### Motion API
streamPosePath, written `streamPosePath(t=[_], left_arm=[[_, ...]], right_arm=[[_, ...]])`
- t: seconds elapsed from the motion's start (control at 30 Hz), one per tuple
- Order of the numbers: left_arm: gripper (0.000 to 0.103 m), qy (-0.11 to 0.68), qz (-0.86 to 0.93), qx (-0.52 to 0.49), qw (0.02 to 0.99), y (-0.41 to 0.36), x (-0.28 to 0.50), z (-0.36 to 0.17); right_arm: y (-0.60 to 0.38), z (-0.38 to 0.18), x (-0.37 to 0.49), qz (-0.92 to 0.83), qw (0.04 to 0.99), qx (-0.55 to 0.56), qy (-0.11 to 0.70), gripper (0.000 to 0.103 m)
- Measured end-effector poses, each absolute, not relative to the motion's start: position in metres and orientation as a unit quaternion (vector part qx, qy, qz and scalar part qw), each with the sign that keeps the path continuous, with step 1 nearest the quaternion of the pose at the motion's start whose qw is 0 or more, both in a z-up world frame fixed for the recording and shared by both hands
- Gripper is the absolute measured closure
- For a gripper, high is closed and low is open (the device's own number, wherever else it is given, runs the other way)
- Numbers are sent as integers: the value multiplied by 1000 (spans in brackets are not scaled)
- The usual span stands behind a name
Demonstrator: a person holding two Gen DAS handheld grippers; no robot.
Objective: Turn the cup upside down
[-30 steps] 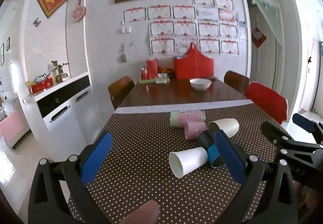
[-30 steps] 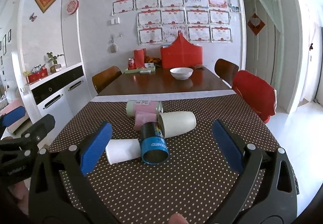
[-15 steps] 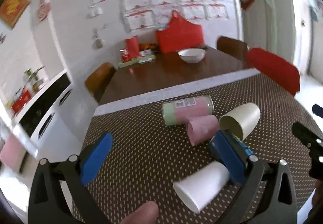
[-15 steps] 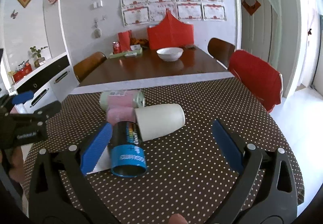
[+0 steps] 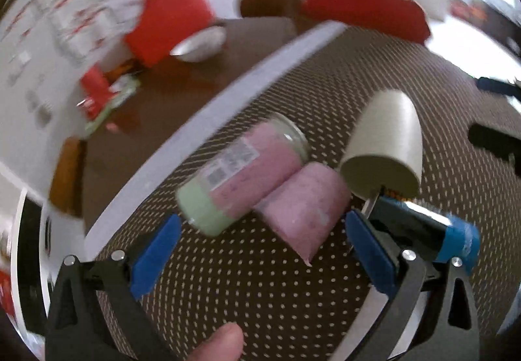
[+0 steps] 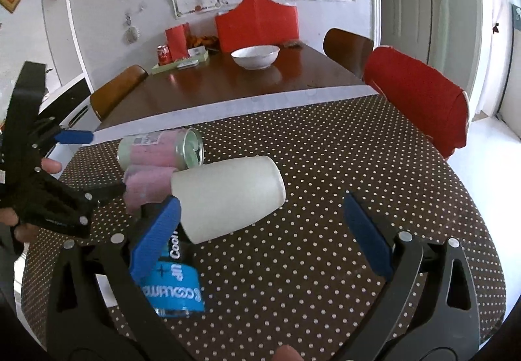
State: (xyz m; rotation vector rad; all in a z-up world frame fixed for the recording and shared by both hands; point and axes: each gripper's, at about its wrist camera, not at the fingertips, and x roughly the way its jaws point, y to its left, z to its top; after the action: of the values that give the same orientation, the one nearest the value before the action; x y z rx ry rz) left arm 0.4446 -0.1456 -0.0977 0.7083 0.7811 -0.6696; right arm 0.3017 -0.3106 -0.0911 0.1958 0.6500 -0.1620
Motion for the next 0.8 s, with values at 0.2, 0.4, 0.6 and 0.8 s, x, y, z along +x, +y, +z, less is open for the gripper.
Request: streamPosePath(t=[0.2,0.4,0.6,0.8], left_arm=[[4,382,-377,394,746,-166,459,-121],[4,388,-387,409,730,-180,469,-139],[14,397,-390,420,717,-184,467,-156],[17,401,-382,419,719,-183,467,-160]], right_arm=[[-317,-99,319,-85,935,100,329,6],[-322,-105,330,-92,931,106,336,6],[-323,-111,333,-91,929,108,342,6],[-320,-115,333,-88,929,108,343,6]])
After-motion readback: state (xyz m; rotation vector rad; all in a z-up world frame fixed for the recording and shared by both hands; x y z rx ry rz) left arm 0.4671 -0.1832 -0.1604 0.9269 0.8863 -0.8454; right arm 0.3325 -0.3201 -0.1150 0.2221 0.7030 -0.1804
